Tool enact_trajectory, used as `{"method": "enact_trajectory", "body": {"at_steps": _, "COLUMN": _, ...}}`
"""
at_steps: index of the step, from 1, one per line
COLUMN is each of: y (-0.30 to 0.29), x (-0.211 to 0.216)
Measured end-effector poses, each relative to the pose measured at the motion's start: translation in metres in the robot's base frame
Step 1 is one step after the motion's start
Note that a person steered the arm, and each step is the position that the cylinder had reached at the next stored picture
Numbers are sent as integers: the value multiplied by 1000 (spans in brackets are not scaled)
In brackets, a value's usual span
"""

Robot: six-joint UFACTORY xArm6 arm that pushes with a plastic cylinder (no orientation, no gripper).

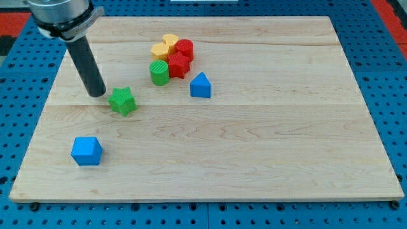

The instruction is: Move green star towards bottom center

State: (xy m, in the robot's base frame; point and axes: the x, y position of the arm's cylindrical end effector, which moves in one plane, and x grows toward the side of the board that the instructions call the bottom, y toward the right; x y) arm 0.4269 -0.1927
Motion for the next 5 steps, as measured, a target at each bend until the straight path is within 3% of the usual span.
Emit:
{"method": "enact_trajectory", "body": {"at_steps": 2, "y": 92, "x": 29}}
{"method": "enact_trajectory", "body": {"at_steps": 3, "y": 94, "x": 10}}
{"method": "enact_trajectory", "body": {"at_steps": 5, "y": 142, "x": 45}}
